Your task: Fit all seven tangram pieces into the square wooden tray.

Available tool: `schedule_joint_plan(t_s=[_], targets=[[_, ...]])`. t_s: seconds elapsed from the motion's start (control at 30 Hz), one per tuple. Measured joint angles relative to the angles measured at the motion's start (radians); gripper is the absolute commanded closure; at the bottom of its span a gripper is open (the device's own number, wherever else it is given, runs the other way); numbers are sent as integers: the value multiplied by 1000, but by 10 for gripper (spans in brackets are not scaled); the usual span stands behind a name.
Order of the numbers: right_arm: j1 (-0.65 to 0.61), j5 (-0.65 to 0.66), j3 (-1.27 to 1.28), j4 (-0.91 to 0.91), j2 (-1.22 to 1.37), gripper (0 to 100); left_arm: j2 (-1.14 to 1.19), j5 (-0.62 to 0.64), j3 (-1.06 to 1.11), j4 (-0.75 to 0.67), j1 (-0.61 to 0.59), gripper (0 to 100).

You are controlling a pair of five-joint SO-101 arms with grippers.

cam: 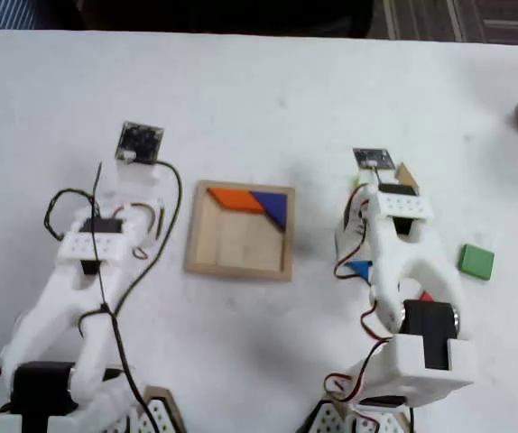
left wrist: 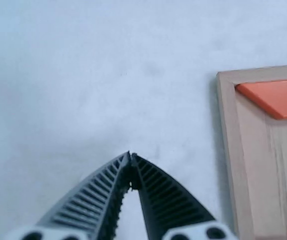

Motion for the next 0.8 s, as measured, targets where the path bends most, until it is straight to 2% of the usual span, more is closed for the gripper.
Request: schedule_joint_plan(t_s=[0.4, 0.6, 0.8], targets=[[-17, 0, -146, 161, 0, 941, 0, 0, 0, 0, -18, 973], [-206, -2, -261, 236, 0, 940, 0, 0, 0, -44, -75, 976], [-439, 3, -307, 189, 0, 940, 0, 2, 0, -58, -115, 975]])
